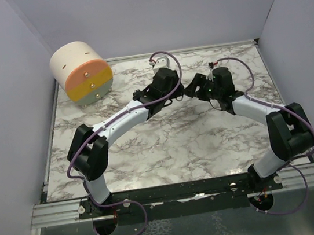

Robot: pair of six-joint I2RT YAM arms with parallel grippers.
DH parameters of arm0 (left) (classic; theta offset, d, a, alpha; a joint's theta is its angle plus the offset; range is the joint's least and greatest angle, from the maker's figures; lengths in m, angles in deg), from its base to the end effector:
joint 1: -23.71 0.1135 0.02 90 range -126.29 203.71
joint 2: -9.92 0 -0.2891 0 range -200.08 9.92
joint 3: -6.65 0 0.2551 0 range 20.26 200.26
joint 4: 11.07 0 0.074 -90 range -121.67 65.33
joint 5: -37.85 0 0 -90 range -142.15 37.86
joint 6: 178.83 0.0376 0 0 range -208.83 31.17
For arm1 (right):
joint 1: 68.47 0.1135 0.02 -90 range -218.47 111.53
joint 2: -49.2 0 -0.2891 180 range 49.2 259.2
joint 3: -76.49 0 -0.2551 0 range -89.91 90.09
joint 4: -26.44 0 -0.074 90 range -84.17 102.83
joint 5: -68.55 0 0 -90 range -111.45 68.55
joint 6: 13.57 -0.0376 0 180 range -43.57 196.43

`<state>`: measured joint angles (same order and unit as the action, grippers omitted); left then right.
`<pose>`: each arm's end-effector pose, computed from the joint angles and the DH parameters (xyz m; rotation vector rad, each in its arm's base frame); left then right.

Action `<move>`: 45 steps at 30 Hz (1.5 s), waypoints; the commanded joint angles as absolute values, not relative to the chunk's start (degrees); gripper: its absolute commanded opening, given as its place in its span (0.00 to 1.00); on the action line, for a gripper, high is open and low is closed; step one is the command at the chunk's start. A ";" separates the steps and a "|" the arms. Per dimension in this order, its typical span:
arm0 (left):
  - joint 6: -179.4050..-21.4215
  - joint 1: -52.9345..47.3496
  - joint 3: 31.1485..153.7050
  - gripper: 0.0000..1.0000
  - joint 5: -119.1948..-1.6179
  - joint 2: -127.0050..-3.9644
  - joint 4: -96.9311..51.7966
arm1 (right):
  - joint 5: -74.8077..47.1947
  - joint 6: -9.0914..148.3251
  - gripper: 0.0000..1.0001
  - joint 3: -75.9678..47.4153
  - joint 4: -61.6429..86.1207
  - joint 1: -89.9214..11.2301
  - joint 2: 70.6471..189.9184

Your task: Unlock with the key

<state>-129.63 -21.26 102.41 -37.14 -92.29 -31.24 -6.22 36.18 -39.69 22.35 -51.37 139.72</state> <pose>0.3134 -0.2993 0.3180 -0.0933 2.0839 -0.6728 0.3271 0.1110 0.2315 0.2785 2.1953 0.8604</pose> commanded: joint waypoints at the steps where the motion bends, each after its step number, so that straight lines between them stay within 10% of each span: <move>1: -129.65 -19.64 102.78 0.00 -34.66 -90.53 -29.45 | -7.46 38.57 0.68 -40.23 22.70 -51.95 135.60; 45: -134.88 -18.56 90.66 0.00 -46.23 -80.23 -19.23 | 16.01 29.61 0.67 -42.52 38.28 -56.46 145.26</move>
